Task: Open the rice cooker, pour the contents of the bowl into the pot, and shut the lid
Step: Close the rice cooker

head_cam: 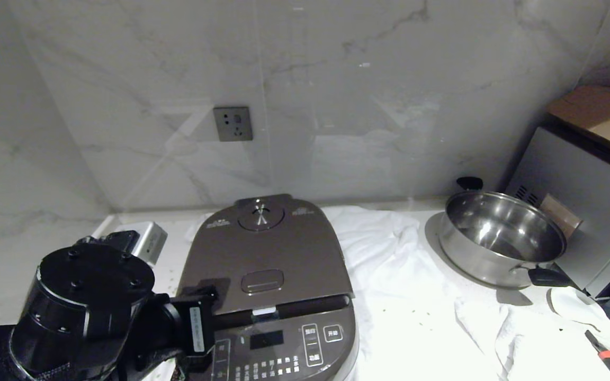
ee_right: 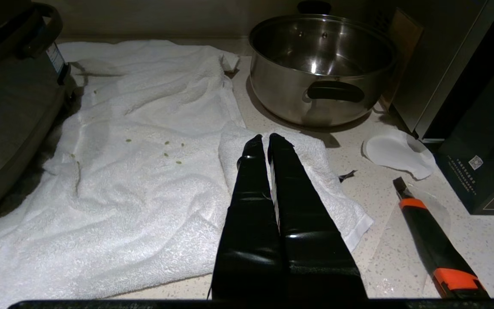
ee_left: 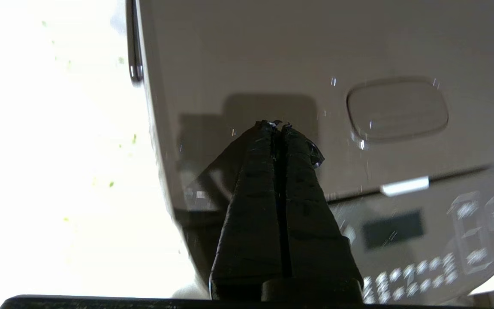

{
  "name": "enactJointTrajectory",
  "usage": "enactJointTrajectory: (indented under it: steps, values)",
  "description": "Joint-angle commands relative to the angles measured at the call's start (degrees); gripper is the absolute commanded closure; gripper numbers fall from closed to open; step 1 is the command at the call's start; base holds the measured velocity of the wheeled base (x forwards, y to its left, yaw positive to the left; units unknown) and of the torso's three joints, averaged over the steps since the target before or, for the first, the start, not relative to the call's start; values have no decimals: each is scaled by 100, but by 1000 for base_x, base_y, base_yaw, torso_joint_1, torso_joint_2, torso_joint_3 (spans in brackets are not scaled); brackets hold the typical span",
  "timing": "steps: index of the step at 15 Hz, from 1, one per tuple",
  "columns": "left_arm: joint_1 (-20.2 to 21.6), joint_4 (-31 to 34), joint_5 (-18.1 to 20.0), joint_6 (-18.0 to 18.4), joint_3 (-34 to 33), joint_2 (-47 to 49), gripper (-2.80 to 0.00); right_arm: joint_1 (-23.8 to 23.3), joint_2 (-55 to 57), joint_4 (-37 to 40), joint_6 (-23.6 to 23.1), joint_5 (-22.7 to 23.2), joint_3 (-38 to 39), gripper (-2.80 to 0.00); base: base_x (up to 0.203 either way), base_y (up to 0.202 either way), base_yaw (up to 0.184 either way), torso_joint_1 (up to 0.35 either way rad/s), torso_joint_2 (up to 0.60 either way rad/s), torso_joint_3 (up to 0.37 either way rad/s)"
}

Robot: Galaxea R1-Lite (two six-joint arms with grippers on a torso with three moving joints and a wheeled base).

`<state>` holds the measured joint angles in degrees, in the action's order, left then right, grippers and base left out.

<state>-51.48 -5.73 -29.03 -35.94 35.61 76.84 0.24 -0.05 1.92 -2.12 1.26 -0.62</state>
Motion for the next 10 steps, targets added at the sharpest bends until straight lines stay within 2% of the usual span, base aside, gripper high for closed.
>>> enactJointTrajectory:
  steps: [1, 4, 8, 10]
  values:
    - [-80, -22, -13, -80, -186, 124, 0, 2, -4, 1, 1, 6, 1, 0, 0, 0, 0, 0, 0, 0]
    - [-97, -33, 27, -309, -254, 522, 0, 2, -4, 1, 1, 6, 1, 0, 0, 0, 0, 0, 0, 0]
    - [-341, -42, 16, -654, -328, 1034, 0, 2, -4, 1, 1, -3, 1, 0, 0, 0, 0, 0, 0, 0]
    - [-345, -51, 3, -668, -255, 993, 0, 2, -4, 1, 1, 1, 1, 0, 0, 0, 0, 0, 0, 0]
